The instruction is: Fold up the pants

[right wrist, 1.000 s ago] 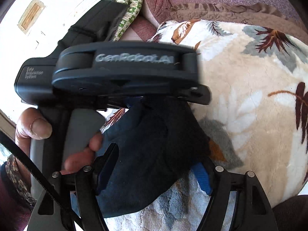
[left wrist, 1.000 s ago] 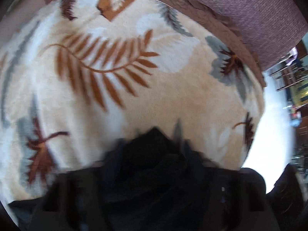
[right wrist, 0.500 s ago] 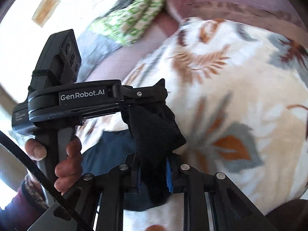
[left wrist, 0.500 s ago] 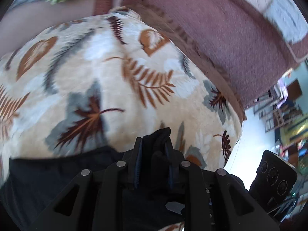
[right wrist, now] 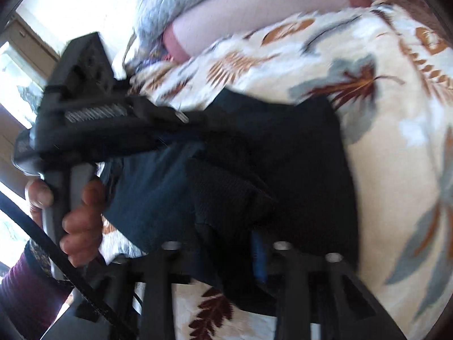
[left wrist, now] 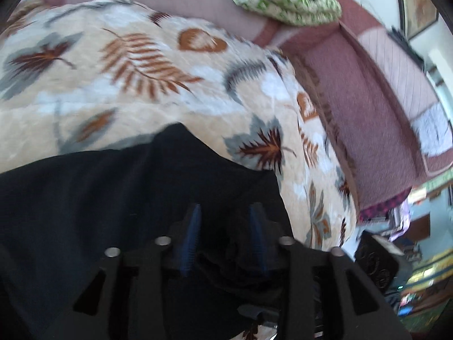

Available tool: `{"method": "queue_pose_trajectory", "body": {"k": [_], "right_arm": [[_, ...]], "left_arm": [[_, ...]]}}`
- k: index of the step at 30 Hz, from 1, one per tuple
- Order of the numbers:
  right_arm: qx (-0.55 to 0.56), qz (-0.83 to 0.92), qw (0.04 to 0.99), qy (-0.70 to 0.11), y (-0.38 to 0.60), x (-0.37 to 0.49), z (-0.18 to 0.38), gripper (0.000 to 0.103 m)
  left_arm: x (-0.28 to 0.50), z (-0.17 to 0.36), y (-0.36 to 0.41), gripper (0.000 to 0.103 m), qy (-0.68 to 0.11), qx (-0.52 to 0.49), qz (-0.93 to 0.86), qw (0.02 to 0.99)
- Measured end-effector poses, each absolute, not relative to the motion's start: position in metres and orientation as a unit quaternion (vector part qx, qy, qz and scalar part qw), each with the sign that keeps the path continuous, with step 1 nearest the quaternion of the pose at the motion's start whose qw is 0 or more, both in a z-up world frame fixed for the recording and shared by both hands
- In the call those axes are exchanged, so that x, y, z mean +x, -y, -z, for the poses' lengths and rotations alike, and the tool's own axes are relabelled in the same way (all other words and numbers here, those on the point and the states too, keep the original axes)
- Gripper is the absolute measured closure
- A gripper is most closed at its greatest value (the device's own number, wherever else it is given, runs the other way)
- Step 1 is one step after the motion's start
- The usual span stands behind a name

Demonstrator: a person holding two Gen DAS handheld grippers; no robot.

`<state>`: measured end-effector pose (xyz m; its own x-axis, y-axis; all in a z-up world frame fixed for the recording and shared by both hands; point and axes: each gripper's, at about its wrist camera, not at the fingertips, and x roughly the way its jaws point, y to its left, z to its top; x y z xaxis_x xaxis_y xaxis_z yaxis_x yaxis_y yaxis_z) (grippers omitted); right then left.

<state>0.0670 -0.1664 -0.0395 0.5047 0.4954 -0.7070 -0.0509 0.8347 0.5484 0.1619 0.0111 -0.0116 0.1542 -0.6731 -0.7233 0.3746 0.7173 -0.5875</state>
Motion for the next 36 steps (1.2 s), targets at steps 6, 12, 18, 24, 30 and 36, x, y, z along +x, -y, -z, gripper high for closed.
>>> {"method": "queue_pose_trajectory", "body": {"k": [6,12,18,24,30,36], "right_arm": [[0.234,-0.191,0.831,-0.467,0.144,0.051,0.028,0.038],[0.251,-0.204,0.830,-0.453,0.165,0.024,-0.003,0.037],[0.270,-0.172,0.832,-0.453,0.198,0.055,-0.024,0.037],[0.379,-0.233,0.746,-0.496,0.169,0.118,0.017,0.037],[0.437,-0.261,0.686,-0.520,0.135,0.134,0.054,0.039],[0.397,-0.224,0.768,-0.450,0.198,0.087,-0.002,0.038]], "left_arm": [[0.146,-0.003,-0.076,0.043,-0.520,-0.207,0.313,0.768],[0.117,0.008,-0.100,0.041,-0.526,-0.235,0.290,0.765],[0.078,0.018,-0.094,0.041,-0.525,-0.239,0.286,0.765],[0.054,0.017,-0.111,0.041,-0.518,-0.249,0.265,0.774],[0.047,0.018,-0.125,0.041,-0.513,-0.262,0.250,0.778],[0.059,0.009,-0.095,0.041,-0.521,-0.238,0.276,0.772]]}}
